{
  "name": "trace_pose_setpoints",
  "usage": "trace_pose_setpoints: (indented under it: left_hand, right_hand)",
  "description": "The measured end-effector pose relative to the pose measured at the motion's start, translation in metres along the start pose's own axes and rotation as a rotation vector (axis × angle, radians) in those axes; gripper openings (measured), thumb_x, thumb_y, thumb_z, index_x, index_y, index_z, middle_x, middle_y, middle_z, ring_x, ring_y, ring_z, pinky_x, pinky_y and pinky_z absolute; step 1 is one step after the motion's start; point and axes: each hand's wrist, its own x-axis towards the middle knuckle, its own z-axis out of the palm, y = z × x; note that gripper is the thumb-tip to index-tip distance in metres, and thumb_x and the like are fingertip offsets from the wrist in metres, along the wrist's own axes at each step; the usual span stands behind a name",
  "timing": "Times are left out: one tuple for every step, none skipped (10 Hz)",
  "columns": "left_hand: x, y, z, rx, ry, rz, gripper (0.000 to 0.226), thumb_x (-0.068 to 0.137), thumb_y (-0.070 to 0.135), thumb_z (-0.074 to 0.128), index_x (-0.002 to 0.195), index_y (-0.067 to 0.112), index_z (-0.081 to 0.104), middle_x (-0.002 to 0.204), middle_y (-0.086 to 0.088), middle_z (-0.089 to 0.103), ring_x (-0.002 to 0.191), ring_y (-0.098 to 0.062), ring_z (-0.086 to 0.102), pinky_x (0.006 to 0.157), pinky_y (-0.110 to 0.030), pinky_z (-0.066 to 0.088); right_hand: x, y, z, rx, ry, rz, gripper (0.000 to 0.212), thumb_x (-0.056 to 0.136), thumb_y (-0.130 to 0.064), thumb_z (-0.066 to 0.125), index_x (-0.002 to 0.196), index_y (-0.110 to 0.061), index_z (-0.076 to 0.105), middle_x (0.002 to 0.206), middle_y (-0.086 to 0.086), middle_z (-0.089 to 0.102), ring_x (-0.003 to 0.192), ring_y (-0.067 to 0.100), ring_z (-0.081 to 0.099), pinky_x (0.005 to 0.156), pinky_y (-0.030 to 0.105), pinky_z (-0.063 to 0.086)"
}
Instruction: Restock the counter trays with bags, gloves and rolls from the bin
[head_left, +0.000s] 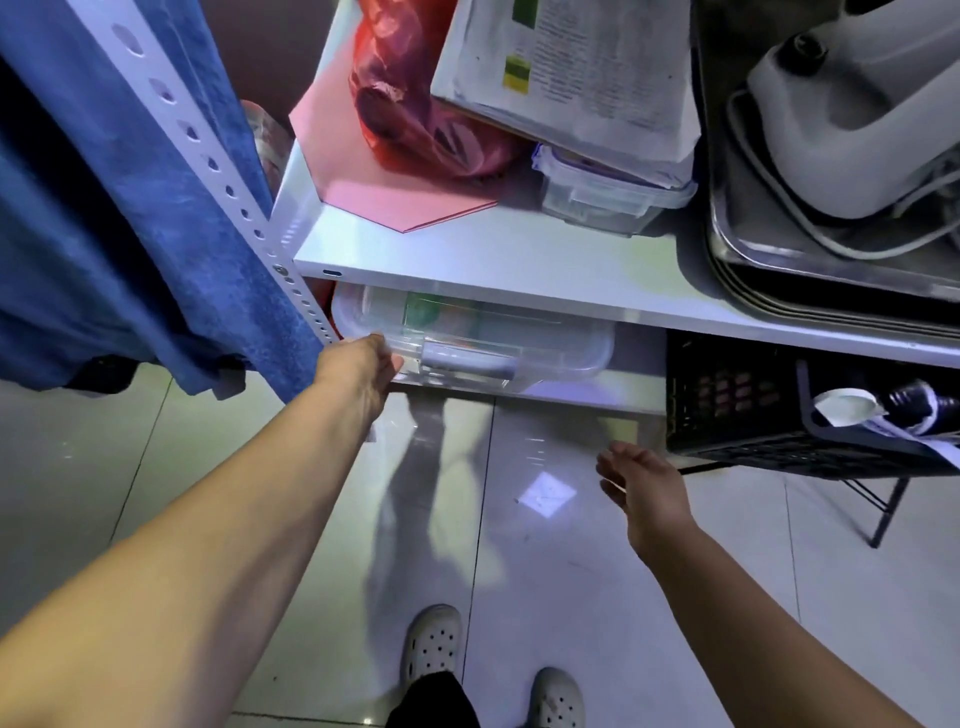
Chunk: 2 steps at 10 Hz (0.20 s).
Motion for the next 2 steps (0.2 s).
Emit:
trace_pose_setpoints:
  left_hand:
    - [-0.002, -0.002, -0.005, 0.06, -0.023, -0.024, 0.032, 0.094, 0.004, 0.047, 0.126, 0.001, 0.047, 0.095, -0.013, 0.065, 0.065, -0.013, 0.058, 0.044, -0.014, 0.052]
    - [-0.013, -0.01, -0.01, 0.199, -0.103, -0.041, 0.029, 0.096, 0.003, 0.04, 0.123, -0.006, 0.045, 0.101, -0.02, 0.064, 0.074, -0.02, 0.06, 0.065, -0.021, 0.054]
  right_hand:
    - [-0.005, 0.001, -0.004, -0.081, -0.005, -0.044, 0.011, 0.087, 0.001, 0.056, 0.09, -0.008, 0.061, 0.083, 0.009, 0.063, 0.078, 0.019, 0.062, 0.081, 0.035, 0.049]
    - [-0.013, 0.003, -0.013, -0.213, -0.01, -0.106, 0.014, 0.087, 0.0, 0.053, 0.092, -0.01, 0.062, 0.082, 0.007, 0.065, 0.075, 0.018, 0.062, 0.072, 0.029, 0.05]
